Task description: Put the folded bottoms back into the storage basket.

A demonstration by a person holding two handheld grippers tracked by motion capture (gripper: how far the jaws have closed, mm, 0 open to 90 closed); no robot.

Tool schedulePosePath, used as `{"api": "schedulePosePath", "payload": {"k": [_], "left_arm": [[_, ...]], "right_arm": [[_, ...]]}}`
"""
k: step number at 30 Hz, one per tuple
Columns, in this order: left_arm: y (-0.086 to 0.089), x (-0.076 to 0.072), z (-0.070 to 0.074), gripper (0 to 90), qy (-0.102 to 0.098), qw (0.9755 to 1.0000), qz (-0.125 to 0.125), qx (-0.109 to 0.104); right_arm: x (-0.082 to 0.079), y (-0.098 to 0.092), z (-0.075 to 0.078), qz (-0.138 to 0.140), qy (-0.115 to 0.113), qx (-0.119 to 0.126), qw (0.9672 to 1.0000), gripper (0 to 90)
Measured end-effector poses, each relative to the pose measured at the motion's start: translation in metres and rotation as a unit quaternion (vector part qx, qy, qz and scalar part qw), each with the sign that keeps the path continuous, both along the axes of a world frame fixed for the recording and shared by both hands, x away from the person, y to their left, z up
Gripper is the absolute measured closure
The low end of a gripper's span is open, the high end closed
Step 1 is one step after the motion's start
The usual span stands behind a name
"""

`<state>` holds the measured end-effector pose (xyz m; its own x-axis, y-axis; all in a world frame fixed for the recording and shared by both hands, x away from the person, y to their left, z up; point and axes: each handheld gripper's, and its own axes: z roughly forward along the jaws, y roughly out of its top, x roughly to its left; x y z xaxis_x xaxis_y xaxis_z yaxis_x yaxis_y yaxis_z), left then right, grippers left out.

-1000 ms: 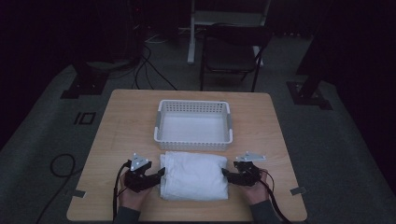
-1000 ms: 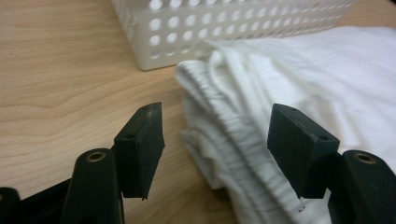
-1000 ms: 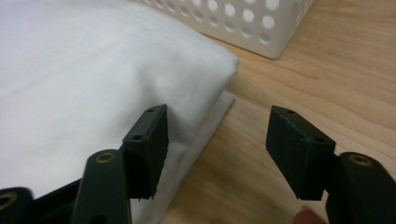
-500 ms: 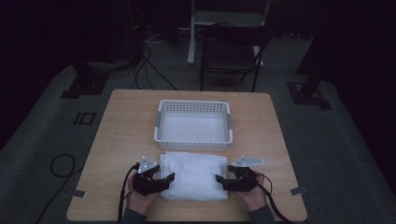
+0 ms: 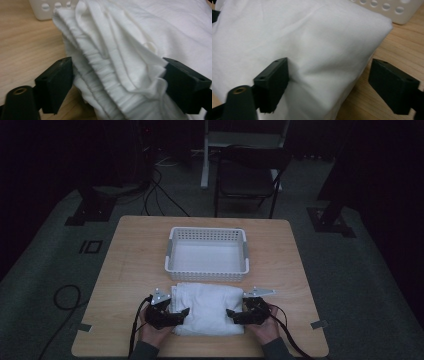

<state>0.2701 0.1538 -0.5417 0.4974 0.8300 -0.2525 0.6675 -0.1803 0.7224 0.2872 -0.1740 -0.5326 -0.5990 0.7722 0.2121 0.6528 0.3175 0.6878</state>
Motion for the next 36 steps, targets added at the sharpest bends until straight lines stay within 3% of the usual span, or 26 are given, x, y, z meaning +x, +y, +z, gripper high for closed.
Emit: {"api": "schedulePosePath", "payload": {"k": [3,5,9,15,19,24,30,33,36], "left_arm": [[0.001,0.008,-0.007,2.7,0.022,0.9997,-0.003,-0.008],[0.005,0.013,-0.011,1.4,0.041,0.9986,-0.009,-0.032],[0.004,0.013,-0.011,1.2,0.04,0.9987,-0.015,-0.027],[0.002,0.015,-0.011,3.0,0.04,0.9983,-0.028,-0.031],[0.002,0.016,-0.01,14.2,0.047,0.9971,-0.04,-0.045],[0.003,0.017,-0.01,23.5,0.059,0.9951,-0.052,-0.06],[0.001,0.016,-0.006,37.9,0.051,0.9947,-0.068,-0.058],[-0.001,0.014,-0.004,44.2,0.041,0.9954,-0.07,-0.05],[-0.004,0.01,-0.001,49.2,0.022,0.9968,-0.068,-0.035]], "right_arm": [[0.004,-0.001,-0.004,0.0,0.012,0.005,0.9999,12.4],[0.008,0.0,-0.008,0.001,0.019,0.009,0.9998,10.8],[0.013,-0.001,-0.014,0.0,0.041,0.025,0.9988,10.1],[0.016,-0.002,-0.015,0.007,0.044,0.032,0.9985,10.6],[0.018,-0.002,-0.016,0.012,0.046,0.045,0.9979,15.4],[0.021,-0.002,-0.017,0.029,0.063,0.072,0.995,28.8],[0.024,-0.005,-0.018,0.041,0.086,0.095,0.9909,43.0],[0.021,-0.003,-0.014,0.044,0.069,0.094,0.9922,57.0],[0.016,0.001,-0.01,0.045,0.045,0.077,0.995,62.4]]}}
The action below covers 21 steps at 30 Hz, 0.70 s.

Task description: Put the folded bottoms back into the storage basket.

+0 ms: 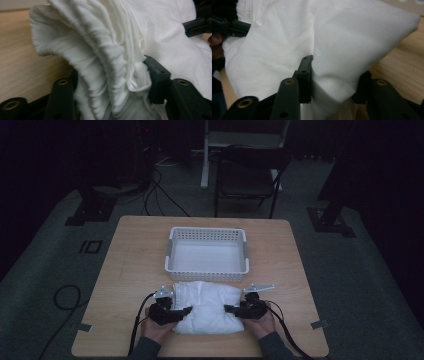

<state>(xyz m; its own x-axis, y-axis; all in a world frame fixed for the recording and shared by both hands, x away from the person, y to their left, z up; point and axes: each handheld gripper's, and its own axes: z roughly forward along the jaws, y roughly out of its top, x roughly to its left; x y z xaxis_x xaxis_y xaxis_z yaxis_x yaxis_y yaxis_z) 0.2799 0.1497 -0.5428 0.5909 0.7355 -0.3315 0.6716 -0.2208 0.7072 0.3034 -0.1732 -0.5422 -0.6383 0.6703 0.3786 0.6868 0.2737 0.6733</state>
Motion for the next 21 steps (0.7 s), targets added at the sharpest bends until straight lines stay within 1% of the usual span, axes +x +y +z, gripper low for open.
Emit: {"api": "schedulePosePath", "payload": {"k": [3,5,7,9,15,21], "left_arm": [[-0.003,-0.003,0.003,52.3,-0.015,0.9998,0.002,0.015],[-0.005,-0.005,0.004,53.4,-0.024,0.9995,0.003,0.023],[-0.006,-0.007,0.006,54.0,-0.029,0.9992,0.004,0.029],[-0.007,-0.008,0.007,54.5,-0.034,0.9988,0.003,0.035],[-0.008,-0.011,0.011,55.5,-0.042,0.9985,0.004,0.036],[-0.008,-0.015,0.018,56.9,-0.054,0.9977,0.003,0.04]], "right_arm": [[-0.002,0.001,0.002,-0.003,-0.011,-0.006,0.9999,64.2],[-0.005,0.003,0.003,-0.003,-0.024,-0.014,0.9996,64.8],[-0.008,0.004,0.005,-0.003,-0.035,-0.022,0.9991,65.2],[-0.01,0.004,0.007,-0.004,-0.04,-0.026,0.9988,65.6],[-0.013,0.003,0.011,-0.004,-0.048,-0.023,0.9986,66.9],[-0.016,0.003,0.018,-0.005,-0.059,-0.022,0.998,67.4]]}}
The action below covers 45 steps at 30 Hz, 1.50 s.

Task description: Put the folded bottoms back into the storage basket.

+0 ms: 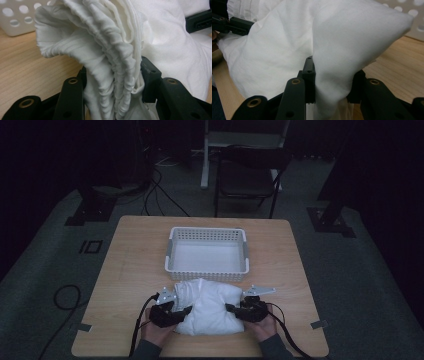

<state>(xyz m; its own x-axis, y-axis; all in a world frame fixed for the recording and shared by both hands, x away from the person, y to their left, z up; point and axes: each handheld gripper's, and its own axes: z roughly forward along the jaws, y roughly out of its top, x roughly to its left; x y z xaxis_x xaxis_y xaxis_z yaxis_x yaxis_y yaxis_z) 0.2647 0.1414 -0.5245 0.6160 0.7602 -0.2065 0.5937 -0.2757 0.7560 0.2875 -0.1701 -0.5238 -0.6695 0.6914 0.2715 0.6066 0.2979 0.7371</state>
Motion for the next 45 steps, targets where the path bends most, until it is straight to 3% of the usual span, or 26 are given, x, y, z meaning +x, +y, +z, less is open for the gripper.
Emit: {"api": "schedulePosePath", "payload": {"k": [25,45], "left_arm": [[0.002,-0.01,0.028,57.6,-0.037,0.9992,-0.001,-0.013],[0.006,-0.006,0.044,57.5,-0.045,0.9987,-0.003,-0.021]], "right_arm": [[-0.004,-0.003,0.029,0.002,-0.041,0.006,0.9991,67.6],[0.0,-0.001,0.046,0.006,-0.052,0.006,0.9986,67.6]]}}
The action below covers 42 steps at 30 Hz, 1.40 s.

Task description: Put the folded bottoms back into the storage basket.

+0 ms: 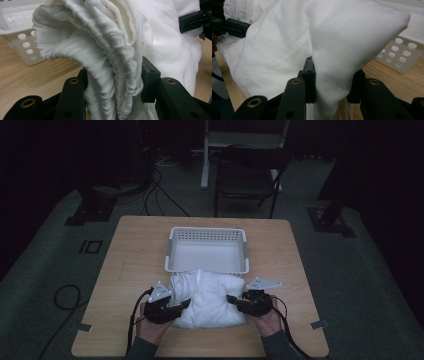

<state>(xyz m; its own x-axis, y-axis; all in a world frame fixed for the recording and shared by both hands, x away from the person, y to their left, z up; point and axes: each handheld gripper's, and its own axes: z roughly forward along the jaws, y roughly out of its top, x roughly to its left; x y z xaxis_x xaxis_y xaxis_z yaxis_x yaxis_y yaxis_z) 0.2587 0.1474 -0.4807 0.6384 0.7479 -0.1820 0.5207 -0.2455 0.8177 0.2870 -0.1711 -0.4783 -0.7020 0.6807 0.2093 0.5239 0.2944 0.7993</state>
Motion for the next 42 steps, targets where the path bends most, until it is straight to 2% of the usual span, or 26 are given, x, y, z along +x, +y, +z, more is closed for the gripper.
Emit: {"api": "schedulePosePath", "payload": {"k": [20,42], "left_arm": [[0.001,0.003,0.019,57.6,-0.017,0.9998,0.004,-0.003],[-0.002,0.014,0.04,57.7,-0.036,0.9993,0.006,-0.005]], "right_arm": [[0.006,0.001,0.018,0.0,-0.018,0.004,0.9998,67.6],[0.016,-0.001,0.039,-0.01,-0.038,0.01,0.9992,67.6]]}}
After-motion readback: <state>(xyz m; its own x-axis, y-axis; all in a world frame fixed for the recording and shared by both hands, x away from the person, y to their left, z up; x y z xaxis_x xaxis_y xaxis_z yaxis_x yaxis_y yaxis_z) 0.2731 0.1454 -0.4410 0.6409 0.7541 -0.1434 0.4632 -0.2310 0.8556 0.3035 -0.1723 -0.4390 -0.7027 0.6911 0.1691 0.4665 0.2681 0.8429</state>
